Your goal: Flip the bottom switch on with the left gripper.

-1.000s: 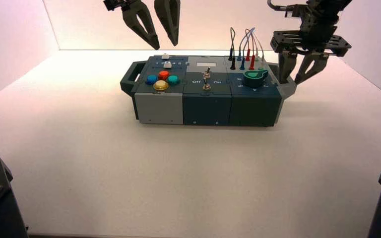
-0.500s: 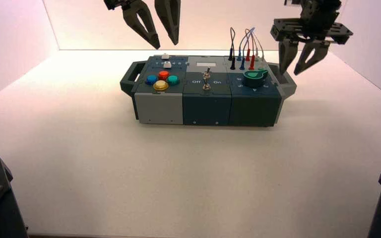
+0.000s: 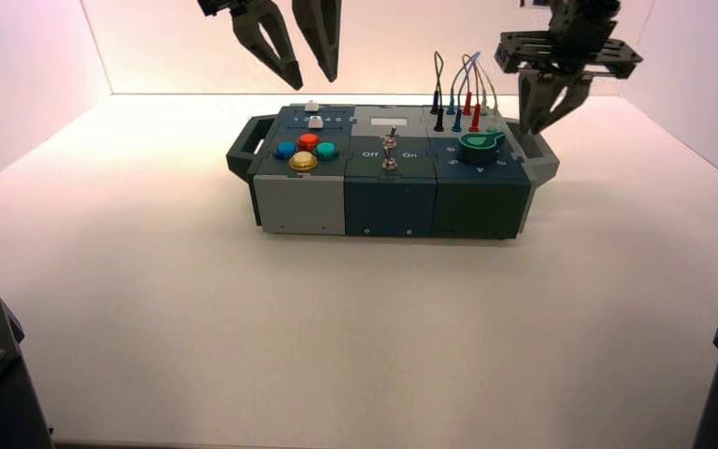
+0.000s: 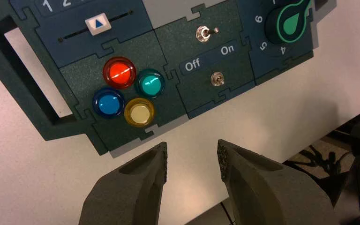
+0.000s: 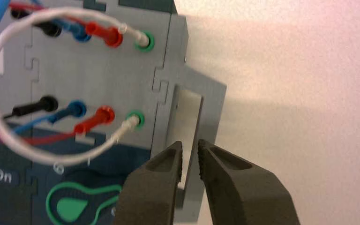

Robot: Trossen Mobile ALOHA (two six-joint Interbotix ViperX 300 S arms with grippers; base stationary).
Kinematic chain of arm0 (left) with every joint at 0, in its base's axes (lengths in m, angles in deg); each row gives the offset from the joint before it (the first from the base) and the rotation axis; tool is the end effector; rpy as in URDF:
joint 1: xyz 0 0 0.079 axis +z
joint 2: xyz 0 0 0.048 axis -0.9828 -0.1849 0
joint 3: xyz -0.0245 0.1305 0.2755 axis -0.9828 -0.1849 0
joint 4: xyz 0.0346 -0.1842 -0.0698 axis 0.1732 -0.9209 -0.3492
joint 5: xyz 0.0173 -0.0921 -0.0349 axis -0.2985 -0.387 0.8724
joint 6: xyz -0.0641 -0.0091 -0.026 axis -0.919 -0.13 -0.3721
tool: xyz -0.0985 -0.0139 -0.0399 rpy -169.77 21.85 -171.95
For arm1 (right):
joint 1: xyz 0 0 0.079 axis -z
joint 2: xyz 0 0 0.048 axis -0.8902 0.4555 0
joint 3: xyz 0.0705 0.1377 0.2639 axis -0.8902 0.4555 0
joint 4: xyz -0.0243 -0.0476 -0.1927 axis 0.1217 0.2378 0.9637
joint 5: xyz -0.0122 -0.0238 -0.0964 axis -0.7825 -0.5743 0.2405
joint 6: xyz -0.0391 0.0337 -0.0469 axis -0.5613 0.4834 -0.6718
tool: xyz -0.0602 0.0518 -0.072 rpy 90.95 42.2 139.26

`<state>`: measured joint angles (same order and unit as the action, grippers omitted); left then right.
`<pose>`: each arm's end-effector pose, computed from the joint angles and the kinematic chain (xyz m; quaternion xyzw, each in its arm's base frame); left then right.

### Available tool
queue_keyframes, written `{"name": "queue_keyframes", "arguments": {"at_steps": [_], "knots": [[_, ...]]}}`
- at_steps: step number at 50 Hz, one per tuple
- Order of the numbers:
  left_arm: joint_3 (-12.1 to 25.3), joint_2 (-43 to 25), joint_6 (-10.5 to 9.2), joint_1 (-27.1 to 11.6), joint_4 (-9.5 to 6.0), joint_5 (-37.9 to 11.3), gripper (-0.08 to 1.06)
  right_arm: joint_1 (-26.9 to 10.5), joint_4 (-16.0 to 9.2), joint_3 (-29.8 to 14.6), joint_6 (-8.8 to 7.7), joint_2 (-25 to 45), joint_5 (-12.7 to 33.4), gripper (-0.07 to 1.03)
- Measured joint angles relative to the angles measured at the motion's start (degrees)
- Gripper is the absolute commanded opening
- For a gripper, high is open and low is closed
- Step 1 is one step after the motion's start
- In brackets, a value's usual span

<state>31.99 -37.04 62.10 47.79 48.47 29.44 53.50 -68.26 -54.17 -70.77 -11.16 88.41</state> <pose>0.2829 -0.2325 0.1311 0.0253 0.6553 -0.2603 0.7087 0.3682 0.0682 0.0512 -0.0065 0.6133 0.0567 0.7878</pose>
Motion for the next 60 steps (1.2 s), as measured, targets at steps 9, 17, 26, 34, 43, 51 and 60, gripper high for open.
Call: {"name": "queue_keyframes", "arguments": {"at_steps": [9,17,26,34,43,51,60], "knots": [[0.09,0.09,0.0,0.0,0.0,-0.44,0.57,-0.18,-0.09,-2.02,0.0,2.72,-0.26,0.0],[0.09,0.09,0.0,-0.09,0.0,-0.53,0.57,-0.35,-0.09,-2.55,-0.09,3.87,-0.26,-0.02],[0.26,0.09,-0.09,0.0,0.0,-0.62,0.57,-0.62,-0.09,-2.55,-0.09,4.92,-0.35,-0.02],[0.26,0.09,-0.18,-0.18,0.0,-0.7,0.57,-0.62,-0.18,-2.99,-0.09,5.62,-0.88,-0.02],[0.35,-1.58,-2.55,-2.55,0.0,-0.7,0.44,-0.53,-0.09,-3.08,-0.09,5.89,-1.58,-0.02],[0.62,-4.31,-5.01,-5.27,0.0,-0.44,0.14,-0.53,-0.09,-3.16,0.0,5.89,-1.93,-0.02],[0.62,-4.83,-5.89,-5.19,-0.09,1.67,-0.04,-0.53,-0.09,-2.81,0.0,5.89,-2.55,-0.02]]}}
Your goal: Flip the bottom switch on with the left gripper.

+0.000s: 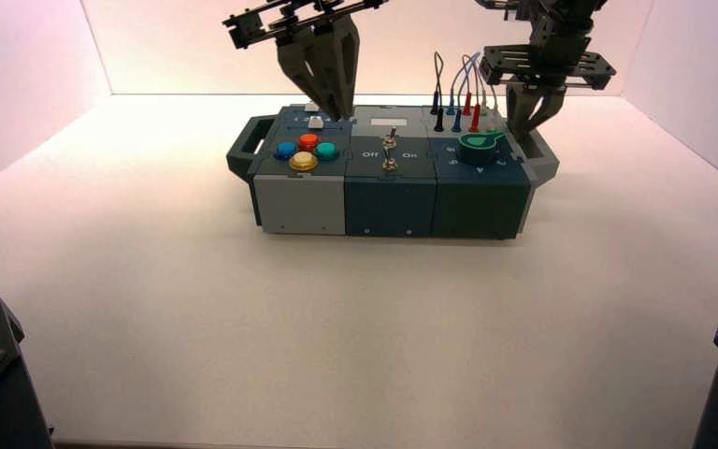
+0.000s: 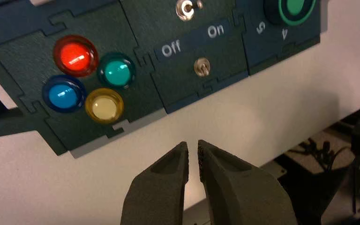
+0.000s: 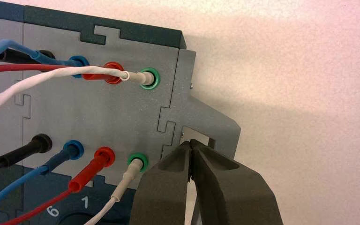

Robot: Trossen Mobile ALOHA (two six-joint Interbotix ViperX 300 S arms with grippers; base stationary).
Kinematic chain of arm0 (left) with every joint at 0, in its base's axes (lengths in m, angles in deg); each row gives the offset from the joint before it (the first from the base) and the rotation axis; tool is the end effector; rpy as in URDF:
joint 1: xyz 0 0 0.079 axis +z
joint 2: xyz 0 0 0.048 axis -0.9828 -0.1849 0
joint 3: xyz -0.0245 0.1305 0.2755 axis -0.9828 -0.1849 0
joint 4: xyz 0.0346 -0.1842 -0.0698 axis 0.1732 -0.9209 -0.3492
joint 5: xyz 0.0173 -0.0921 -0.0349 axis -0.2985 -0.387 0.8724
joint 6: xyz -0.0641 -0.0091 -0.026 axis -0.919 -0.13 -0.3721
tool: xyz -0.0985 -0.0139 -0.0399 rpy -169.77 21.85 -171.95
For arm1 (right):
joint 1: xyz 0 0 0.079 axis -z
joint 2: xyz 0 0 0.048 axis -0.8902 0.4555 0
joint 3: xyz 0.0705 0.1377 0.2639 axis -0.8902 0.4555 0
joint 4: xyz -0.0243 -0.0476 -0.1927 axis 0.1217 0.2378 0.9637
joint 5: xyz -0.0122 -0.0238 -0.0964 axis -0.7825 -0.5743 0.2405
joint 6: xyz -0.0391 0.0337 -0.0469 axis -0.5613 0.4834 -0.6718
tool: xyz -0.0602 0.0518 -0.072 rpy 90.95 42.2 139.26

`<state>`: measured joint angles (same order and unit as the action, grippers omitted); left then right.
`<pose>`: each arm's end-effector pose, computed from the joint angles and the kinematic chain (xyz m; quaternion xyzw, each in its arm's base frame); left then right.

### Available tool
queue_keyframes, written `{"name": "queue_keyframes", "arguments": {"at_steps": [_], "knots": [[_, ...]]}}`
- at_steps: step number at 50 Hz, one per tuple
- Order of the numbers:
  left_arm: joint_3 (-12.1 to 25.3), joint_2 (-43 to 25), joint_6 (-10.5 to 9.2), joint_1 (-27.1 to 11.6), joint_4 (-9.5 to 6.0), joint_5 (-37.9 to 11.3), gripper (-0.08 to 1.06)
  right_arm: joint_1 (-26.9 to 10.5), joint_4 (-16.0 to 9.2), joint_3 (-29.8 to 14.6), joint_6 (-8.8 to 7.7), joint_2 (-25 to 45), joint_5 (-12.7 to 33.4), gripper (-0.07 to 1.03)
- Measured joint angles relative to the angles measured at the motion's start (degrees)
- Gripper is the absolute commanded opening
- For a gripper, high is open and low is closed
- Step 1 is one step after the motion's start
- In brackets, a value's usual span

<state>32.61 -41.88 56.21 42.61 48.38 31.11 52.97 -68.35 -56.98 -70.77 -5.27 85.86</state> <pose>0.2673 -0.2610 0.1040 0.0219 0.6837 -0.2449 0.6871 0.3841 0.0742 0.0269 -0.0090 0.6169 0.0583 0.7848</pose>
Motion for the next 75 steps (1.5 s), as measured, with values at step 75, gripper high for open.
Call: {"name": "queue_keyframes", "arguments": {"at_steps": [75], "knots": [[6.77,-13.01,-3.43,-2.64,-0.09,4.75,-0.03,0.09,-0.97,0.0,0.26,1.49,-2.99,-0.02]]}}
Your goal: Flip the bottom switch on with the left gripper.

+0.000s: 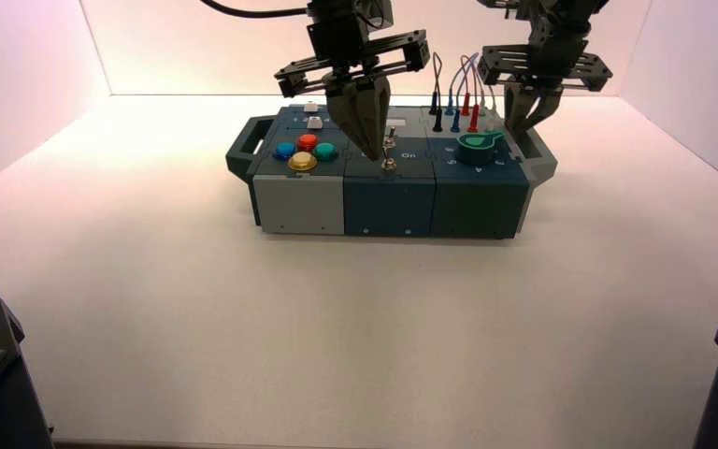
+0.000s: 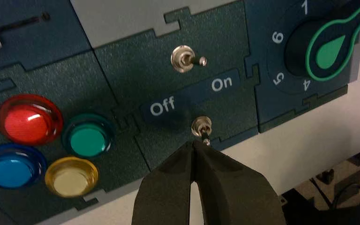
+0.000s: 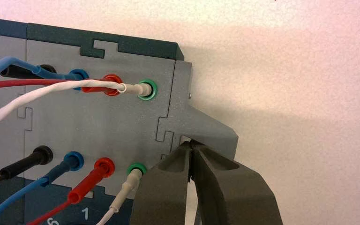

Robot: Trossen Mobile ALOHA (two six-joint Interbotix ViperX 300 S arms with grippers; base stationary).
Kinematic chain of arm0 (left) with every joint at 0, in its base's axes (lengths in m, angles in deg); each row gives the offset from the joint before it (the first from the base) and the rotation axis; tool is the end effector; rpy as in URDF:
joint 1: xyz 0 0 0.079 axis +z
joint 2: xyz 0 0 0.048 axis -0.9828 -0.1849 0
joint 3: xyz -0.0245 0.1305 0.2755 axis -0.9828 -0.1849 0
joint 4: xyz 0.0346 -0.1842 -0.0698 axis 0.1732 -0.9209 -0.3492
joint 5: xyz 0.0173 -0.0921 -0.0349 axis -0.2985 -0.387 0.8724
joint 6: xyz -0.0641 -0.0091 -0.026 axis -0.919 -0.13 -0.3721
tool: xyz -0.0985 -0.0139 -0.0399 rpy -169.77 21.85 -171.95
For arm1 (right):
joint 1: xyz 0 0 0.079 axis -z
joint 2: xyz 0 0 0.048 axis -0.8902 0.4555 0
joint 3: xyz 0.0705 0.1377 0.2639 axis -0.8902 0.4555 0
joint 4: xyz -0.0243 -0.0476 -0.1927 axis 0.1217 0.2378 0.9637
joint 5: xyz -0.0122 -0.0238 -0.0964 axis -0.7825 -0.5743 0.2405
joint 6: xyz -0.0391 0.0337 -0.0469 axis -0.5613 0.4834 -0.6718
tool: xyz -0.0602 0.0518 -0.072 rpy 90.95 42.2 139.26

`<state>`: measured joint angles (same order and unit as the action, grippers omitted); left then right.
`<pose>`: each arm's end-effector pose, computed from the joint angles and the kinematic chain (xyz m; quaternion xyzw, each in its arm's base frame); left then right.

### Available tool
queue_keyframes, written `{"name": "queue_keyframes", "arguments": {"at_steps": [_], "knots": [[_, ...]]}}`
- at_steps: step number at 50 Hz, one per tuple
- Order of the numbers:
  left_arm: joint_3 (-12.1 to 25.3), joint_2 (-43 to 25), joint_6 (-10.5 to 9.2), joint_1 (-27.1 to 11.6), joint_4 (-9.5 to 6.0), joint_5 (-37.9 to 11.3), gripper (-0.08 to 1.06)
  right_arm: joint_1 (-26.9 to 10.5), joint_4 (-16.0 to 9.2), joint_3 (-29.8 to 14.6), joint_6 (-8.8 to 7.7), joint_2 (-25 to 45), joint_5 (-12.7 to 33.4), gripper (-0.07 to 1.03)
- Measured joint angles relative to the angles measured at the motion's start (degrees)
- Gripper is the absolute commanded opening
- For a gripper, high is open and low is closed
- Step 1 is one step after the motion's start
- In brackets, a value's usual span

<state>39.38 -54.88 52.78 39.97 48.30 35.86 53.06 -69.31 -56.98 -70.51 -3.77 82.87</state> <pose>0.2896 -0.2975 0.0485 0.0173 0.6993 -0.2211 0.6796 0.3903 0.0756 0.0190 0.0024 0.6072 0.0546 0.7926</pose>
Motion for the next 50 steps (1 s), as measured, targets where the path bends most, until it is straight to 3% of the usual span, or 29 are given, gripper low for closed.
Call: {"name": "queue_keyframes", "arguments": {"at_steps": [50], "knots": [[2.55,-1.41,0.0,-0.53,0.53,-2.2,-0.03,0.09,0.0,0.09,0.0,0.09,-0.44,-0.02]]}}
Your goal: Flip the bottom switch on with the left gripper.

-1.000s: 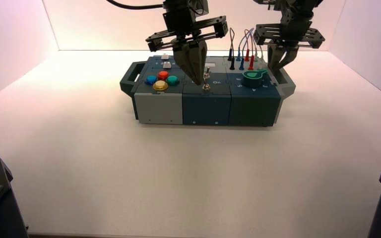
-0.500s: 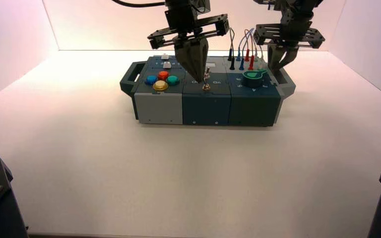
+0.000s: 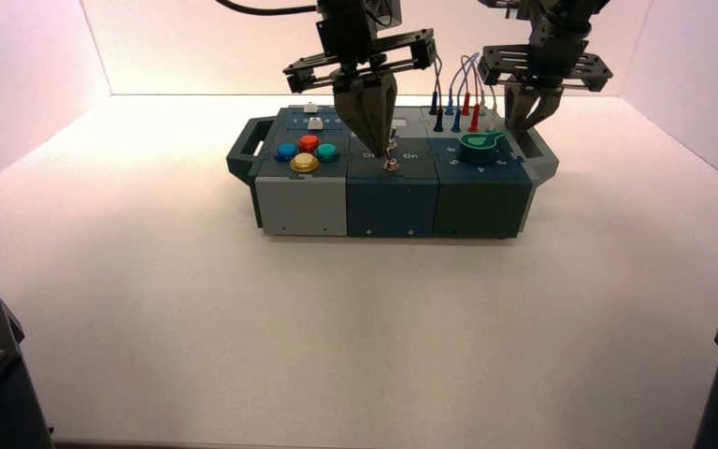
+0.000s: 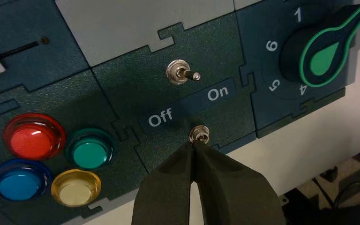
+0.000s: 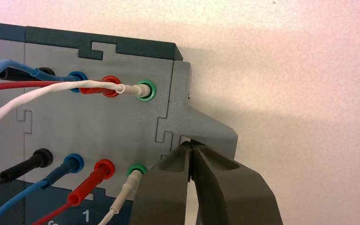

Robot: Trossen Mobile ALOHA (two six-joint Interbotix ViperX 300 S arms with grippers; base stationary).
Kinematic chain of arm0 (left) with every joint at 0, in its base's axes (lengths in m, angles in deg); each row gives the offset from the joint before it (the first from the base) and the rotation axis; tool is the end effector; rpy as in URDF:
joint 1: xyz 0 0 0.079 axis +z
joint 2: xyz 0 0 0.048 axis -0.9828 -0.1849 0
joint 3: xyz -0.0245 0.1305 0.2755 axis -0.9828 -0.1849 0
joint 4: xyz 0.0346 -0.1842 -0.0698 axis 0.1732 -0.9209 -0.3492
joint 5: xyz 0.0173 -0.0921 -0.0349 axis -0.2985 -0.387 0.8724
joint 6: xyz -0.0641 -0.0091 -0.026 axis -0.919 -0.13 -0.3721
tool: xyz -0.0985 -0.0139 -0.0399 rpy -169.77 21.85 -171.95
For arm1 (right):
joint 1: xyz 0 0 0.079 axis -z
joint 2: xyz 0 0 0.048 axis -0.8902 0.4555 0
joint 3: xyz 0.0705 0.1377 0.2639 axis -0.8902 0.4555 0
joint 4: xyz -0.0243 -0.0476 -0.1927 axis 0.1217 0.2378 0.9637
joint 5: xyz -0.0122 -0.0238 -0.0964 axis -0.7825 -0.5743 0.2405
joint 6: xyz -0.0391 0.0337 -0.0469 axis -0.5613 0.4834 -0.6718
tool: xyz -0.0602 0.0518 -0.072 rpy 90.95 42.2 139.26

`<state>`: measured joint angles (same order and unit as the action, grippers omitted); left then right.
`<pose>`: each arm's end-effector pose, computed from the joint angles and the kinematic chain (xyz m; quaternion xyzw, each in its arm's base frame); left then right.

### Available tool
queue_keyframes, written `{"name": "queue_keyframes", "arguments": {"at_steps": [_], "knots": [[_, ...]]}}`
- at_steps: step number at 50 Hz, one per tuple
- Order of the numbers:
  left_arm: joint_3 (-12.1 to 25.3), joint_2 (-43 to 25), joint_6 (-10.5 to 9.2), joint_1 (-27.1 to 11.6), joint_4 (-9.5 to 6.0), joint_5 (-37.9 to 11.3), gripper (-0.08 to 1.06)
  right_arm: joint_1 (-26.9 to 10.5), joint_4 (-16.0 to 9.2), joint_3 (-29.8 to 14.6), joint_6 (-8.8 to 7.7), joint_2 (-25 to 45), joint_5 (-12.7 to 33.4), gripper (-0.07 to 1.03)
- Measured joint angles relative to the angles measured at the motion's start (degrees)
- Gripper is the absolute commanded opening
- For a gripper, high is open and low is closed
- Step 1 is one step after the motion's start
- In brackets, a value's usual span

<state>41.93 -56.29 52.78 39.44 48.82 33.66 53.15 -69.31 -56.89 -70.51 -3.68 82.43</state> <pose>0.2916 -0.3046 0.0493 0.0282 0.7044 -0.2262 0.6722 0.3909 0.0749 0.0183 0.0030 0.6054 0.0538 0.7941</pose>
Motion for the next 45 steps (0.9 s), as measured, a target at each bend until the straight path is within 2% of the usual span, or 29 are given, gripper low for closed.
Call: {"name": "queue_keyframes", "arguments": {"at_steps": [26,45], "knots": [[0.26,-0.09,0.0,-0.18,0.0,-0.53,-0.03,0.0,0.0,0.62,0.0,-0.09,-0.7,-0.02],[2.9,-1.32,-0.09,-0.79,0.09,-2.46,-0.03,0.18,0.0,0.79,-0.18,-0.09,-0.79,-0.02]]}}
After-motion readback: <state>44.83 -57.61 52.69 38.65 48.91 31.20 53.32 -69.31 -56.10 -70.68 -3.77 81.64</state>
